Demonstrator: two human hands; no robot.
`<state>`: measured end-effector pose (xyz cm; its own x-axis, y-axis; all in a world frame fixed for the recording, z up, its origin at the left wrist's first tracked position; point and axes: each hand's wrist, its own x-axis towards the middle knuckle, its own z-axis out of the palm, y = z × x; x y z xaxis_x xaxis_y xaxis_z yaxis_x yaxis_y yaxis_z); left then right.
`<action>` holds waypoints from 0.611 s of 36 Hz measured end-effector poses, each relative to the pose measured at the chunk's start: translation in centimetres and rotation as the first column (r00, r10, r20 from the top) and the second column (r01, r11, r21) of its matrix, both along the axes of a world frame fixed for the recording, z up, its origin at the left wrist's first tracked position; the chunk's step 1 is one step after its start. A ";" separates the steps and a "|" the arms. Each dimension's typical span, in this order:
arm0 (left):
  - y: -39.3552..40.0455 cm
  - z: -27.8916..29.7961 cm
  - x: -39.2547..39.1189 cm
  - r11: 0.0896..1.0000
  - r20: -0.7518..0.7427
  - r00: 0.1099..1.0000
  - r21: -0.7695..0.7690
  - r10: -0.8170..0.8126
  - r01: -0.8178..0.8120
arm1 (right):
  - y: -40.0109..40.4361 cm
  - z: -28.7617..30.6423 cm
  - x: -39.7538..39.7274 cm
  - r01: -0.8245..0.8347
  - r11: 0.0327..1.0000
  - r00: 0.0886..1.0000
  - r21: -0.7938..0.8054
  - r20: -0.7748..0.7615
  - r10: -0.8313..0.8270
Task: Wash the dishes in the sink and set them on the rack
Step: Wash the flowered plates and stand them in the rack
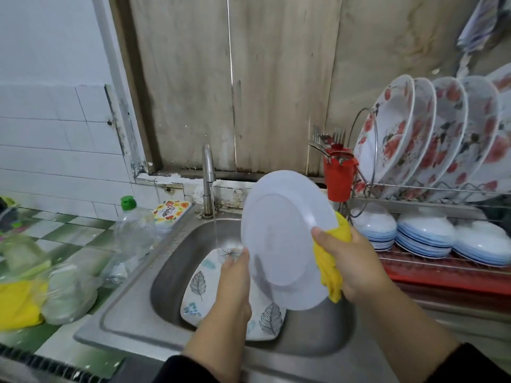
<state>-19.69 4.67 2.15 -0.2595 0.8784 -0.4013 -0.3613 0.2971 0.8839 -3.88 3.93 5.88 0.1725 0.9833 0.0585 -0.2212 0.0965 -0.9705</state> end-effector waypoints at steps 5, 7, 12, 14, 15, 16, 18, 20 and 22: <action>0.1 -1.7 -1.1 0.998 0.279 0.958 -0.019 0.064 -0.061 | 0.9 -1.7 0.5 -0.055 0.981 0.928 -0.186 -0.373 -0.019; 0.0 -2.0 -1.6 0.994 0.381 0.921 0.038 0.081 -0.103 | 1.2 -2.5 0.6 -0.094 0.968 0.901 -0.232 -0.433 -0.016; -0.5 -1.4 -3.3 0.964 0.297 0.932 0.095 0.209 -0.247 | 1.6 -4.5 -0.2 -0.135 0.933 0.914 -0.335 -0.405 -0.013; -0.8 -1.1 -4.0 0.943 0.196 0.937 0.106 0.290 -0.314 | 1.8 -5.1 -0.7 -0.133 0.916 0.928 -0.377 -0.372 -0.019; -1.0 -0.9 -4.3 0.933 0.146 0.938 0.130 0.316 -0.335 | 1.9 -5.4 -0.9 -0.124 0.911 0.938 -0.393 -0.345 -0.021; -1.2 -0.7 -4.6 0.922 0.106 0.935 0.161 0.338 -0.351 | 2.1 -5.8 -1.2 -0.107 0.910 0.952 -0.401 -0.306 -0.023; -1.7 -0.3 -5.2 0.900 0.052 0.925 0.218 0.377 -0.379 | 2.4 -6.3 -1.8 -0.063 0.920 0.976 -0.388 -0.218 -0.026; -2.3 0.1 -5.5 0.881 0.015 0.916 0.266 0.402 -0.391 | 2.6 -6.6 -2.3 0.002 0.933 0.993 -0.359 -0.113 -0.045; -2.7 0.3 -5.9 0.859 0.010 0.903 0.303 0.430 -0.412 | 2.8 -6.6 -2.6 0.075 0.940 0.997 -0.334 0.019 -0.073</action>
<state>-25.57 1.94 2.48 -0.6451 0.7549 -0.1187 -0.3411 -0.1455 0.9287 -6.53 6.73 -0.70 0.2461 0.9310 -0.2697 -0.2191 -0.2176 -0.9511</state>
